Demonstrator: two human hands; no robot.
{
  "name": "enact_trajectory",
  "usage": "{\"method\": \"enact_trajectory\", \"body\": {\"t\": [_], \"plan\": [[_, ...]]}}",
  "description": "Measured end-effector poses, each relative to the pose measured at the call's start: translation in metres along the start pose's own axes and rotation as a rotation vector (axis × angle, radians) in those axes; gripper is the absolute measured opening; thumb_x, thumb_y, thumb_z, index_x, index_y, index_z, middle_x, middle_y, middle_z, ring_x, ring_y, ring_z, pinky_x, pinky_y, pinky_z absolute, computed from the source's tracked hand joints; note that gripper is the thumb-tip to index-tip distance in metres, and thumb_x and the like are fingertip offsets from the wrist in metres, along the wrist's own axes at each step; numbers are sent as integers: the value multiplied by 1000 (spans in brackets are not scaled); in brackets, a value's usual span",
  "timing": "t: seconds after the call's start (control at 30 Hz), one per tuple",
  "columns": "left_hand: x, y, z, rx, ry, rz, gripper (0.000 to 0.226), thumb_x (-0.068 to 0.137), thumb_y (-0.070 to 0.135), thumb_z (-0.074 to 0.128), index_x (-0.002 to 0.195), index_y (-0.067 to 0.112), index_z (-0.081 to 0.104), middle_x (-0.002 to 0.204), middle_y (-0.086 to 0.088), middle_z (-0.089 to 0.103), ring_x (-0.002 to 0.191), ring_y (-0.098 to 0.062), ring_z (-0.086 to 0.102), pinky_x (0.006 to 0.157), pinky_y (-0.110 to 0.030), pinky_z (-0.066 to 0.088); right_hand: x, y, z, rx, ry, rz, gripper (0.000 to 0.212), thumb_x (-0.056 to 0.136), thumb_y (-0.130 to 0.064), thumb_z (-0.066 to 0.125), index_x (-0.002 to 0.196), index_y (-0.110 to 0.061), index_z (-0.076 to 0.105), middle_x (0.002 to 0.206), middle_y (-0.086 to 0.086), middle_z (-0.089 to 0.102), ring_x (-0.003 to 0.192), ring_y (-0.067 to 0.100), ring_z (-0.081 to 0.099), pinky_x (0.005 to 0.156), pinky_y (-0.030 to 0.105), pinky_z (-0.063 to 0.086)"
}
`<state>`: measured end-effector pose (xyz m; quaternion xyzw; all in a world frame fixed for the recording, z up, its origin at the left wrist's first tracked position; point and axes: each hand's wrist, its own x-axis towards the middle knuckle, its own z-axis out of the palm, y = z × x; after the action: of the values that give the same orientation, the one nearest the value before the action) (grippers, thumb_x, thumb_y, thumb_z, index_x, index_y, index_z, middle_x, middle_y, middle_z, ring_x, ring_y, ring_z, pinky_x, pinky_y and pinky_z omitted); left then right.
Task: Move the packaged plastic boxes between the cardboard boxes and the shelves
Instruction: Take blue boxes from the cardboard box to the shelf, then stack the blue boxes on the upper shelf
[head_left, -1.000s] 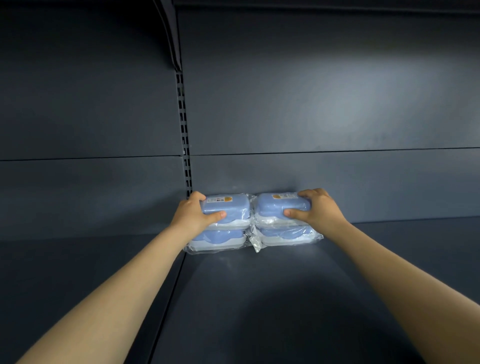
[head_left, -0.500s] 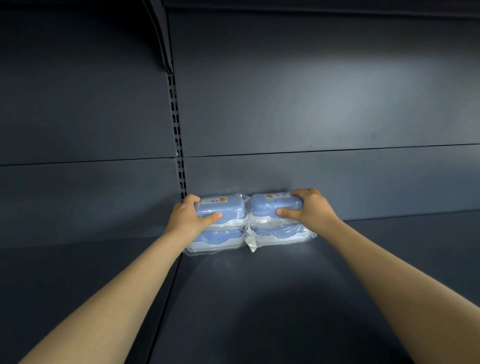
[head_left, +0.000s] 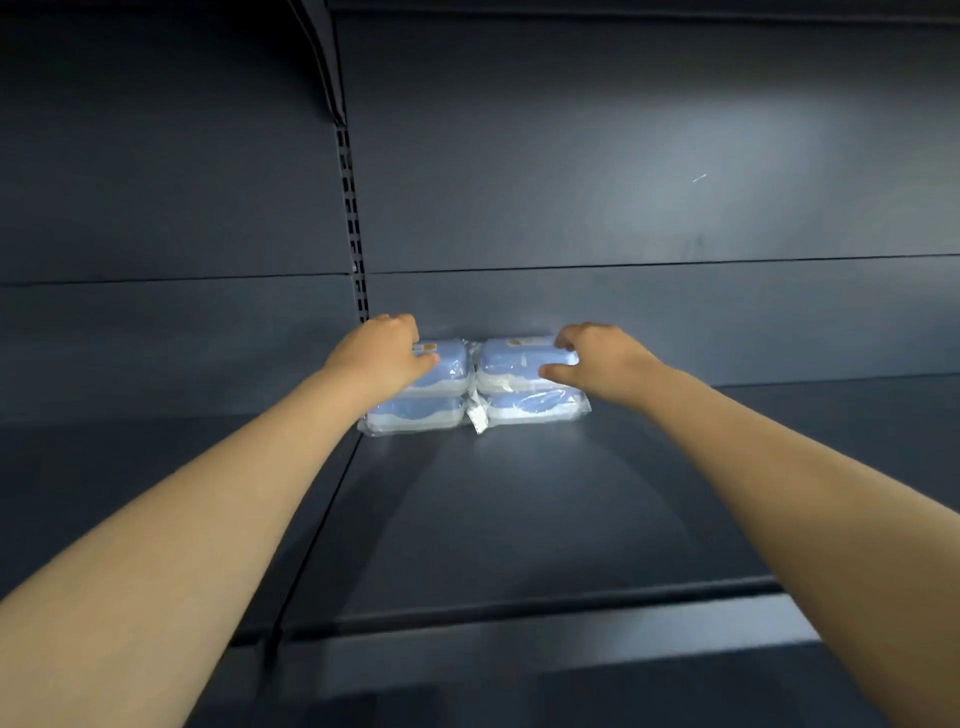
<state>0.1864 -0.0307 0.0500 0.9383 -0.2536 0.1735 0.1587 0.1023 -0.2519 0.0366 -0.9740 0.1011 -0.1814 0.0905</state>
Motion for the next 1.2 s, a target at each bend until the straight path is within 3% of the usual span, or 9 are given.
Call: {"method": "enact_trajectory", "body": {"t": [0.1,0.2,0.43,0.57,0.83,1.2], "plan": [[-37,23,-16,-11,-1,42,35,92,36,55,117,11,55,120,-8,59,111,-26,53,91,-36,45,-42,6,-20,-162,-132,-69,48,91,-46,53,129,-17,51,129,3,54,116,24,50,91,34,44],[-86,56,-27,60,-2,92,36,93,35,53,120,12,54,124,-7,58,112,-27,52,92,-36,44,-90,18,-36,-293,-157,-128,44,91,-47,51,122,-17,54,125,5,56,112,26,52,89,36,46],[-223,134,-28,137,35,85,36,94,36,48,121,13,54,125,-8,55,115,-28,51,92,-37,44,-219,56,-61,-339,-87,-244,51,90,-48,52,129,-14,52,129,10,54,122,30,46,93,39,43],[-295,167,-6,113,-23,87,34,94,35,50,118,12,55,121,-8,57,114,-27,52,91,-41,45,-294,79,-45,-337,-122,-293,53,88,-49,54,128,-14,52,127,10,54,122,28,43,94,41,45],[-403,183,95,68,-246,2,37,96,38,46,123,15,52,123,-3,54,118,-22,47,90,-38,45,-411,130,63,-256,-445,-242,57,88,-53,53,132,-17,49,131,6,52,126,26,41,97,39,43],[-488,123,300,-57,-702,-148,31,95,36,45,113,12,54,117,-4,57,109,-21,53,78,-29,43,-487,165,256,-153,-909,-23,46,87,-48,55,122,-19,54,122,3,56,117,23,51,86,32,46]]}}
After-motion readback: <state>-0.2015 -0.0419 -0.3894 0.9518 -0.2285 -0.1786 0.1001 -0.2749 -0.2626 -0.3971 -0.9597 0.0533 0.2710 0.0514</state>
